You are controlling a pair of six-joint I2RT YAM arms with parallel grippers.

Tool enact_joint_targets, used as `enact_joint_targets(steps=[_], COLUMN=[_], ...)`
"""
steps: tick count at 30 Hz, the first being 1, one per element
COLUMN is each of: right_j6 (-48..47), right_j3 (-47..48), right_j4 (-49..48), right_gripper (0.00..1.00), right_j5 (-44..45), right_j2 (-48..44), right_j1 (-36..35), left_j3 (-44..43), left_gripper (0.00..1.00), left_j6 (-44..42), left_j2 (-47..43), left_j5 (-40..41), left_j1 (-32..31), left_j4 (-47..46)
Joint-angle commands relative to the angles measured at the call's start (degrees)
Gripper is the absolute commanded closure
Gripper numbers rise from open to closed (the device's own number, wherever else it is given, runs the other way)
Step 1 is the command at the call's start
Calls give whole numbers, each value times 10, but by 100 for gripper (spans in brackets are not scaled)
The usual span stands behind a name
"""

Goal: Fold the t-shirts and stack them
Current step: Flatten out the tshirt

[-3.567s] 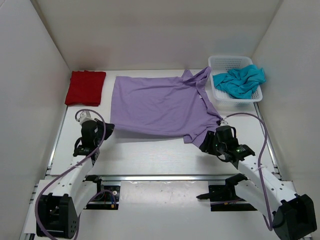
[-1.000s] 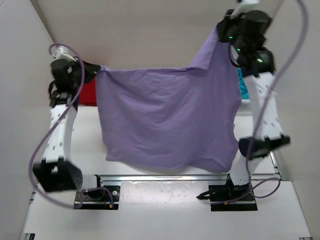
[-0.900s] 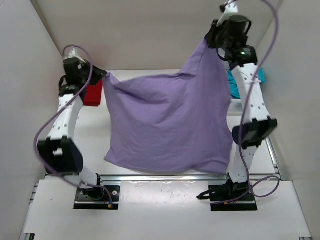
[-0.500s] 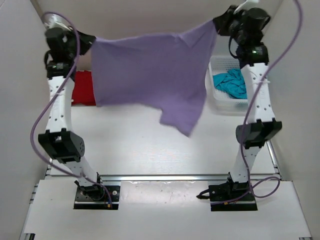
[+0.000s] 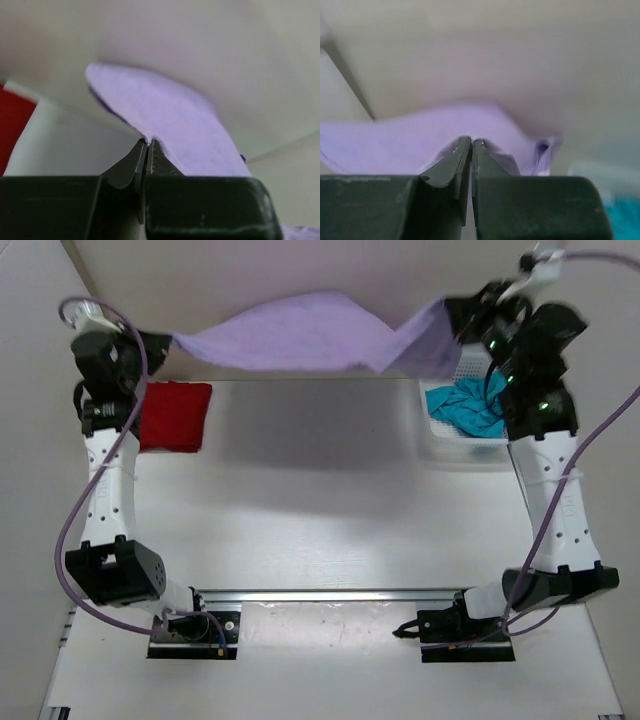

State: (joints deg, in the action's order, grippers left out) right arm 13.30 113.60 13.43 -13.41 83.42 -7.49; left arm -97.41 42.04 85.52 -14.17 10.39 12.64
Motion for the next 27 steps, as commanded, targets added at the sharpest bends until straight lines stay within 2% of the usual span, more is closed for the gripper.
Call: enact_joint_targets(steps=[1,3,7,12,16,21,24,27], right_j6=[-6,22,52,95,122,159,213,258], right_j3=[-195,-352,-572,-741,-809,-844,-828,-815], right_j4=[-10,-48,-63,-10,87,203,266,315], right_gripper=[100,100,100,100,100,100,100,100], right_j5=[33,27,9,-16,-24,-43,-21,30], right_j2=[-58,-128,-219,-299,-385,-511,-589,-632], right_j1=[0,12,17,24,8,-21,-67,-129], left_j3=[122,251,451,592,636,710,718,716], left_gripper=[100,100,100,100,100,100,100,100], left_j6=[-20,-22,-16,-20,-40,-64,-117,-135], left_j2=[-67,-117,-164,-199,-214,-277,-314,-363], left_j5=[33,43,39,-1,-7,-79,-78,-39], left_j1=[-8,-9,7,40,52,101,118,90], left_j4=[-31,-73,-120,-127,-58,-22,41,84])
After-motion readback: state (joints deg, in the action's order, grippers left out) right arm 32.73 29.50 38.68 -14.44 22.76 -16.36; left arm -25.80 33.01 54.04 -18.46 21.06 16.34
